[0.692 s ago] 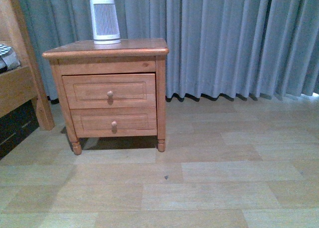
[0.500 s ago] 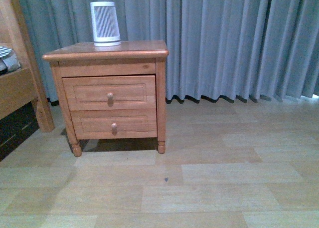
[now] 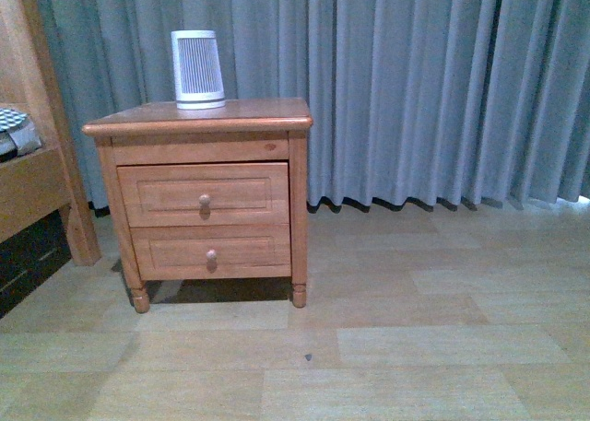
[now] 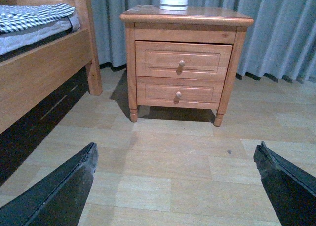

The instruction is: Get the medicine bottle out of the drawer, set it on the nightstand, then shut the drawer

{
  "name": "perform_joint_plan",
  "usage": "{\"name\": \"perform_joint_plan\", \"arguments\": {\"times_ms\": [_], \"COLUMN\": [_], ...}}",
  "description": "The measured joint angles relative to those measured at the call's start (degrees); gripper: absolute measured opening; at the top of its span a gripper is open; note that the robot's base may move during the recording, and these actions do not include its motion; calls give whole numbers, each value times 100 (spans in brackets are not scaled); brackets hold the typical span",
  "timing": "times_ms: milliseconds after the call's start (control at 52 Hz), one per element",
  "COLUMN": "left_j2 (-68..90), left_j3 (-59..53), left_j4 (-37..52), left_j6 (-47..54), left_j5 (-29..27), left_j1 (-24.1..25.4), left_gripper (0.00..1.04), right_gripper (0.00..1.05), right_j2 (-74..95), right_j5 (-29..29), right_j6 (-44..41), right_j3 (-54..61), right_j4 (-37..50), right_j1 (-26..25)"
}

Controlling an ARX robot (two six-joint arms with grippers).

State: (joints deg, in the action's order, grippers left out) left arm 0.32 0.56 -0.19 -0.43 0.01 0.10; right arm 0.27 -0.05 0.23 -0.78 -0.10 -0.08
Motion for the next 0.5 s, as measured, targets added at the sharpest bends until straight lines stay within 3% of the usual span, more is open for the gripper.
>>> {"name": "perform_joint_plan", "arguments": {"times_ms": [500], "left_j2": [0], "left_j3": [0], "left_j4": [0], "left_j6": [2], "left_j5": [2], "left_j1": [0], "left_gripper": [98], "right_gripper": [98], "right_j2": [0], "right_j5": [2], "right_j6": [0], "right_j3": [0], "right_j4": [0], "right_j1": [0]}}
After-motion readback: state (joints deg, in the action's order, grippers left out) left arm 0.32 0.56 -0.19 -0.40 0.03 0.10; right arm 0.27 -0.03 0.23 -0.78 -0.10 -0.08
